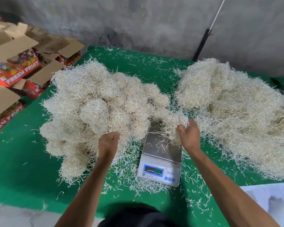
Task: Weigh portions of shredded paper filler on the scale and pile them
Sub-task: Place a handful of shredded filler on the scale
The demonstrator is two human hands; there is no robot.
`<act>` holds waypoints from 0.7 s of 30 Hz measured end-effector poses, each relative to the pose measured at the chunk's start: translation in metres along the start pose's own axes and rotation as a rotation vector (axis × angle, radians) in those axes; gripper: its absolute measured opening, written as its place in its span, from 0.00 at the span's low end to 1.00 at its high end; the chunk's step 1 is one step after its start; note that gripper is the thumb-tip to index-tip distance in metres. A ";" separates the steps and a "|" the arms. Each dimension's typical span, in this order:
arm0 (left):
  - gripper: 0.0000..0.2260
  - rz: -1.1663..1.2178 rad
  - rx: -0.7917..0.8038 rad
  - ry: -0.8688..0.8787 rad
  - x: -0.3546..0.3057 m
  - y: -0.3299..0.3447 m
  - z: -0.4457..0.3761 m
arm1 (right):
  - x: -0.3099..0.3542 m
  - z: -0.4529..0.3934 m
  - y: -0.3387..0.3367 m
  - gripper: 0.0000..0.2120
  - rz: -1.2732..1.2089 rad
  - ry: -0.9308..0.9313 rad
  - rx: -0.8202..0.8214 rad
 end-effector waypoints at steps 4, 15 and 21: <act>0.14 -0.058 -0.249 0.003 0.017 -0.054 -0.017 | -0.005 -0.001 0.004 0.33 0.000 0.035 0.007; 0.15 -0.269 0.089 0.380 -0.057 0.022 0.035 | 0.021 0.005 0.003 0.29 -0.074 -0.055 -0.022; 0.13 -0.352 0.172 0.385 -0.064 0.053 0.049 | 0.048 0.027 0.015 0.24 0.361 -0.461 0.185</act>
Point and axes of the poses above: each hand's wrist, its own z-axis away from the middle knuckle, its own y-axis out of the palm, x = y × z, the point moved 10 cm from there along -z, towards the middle knuckle, and after that the axes turned 14 degrees about -x, right-handed, at the moved point
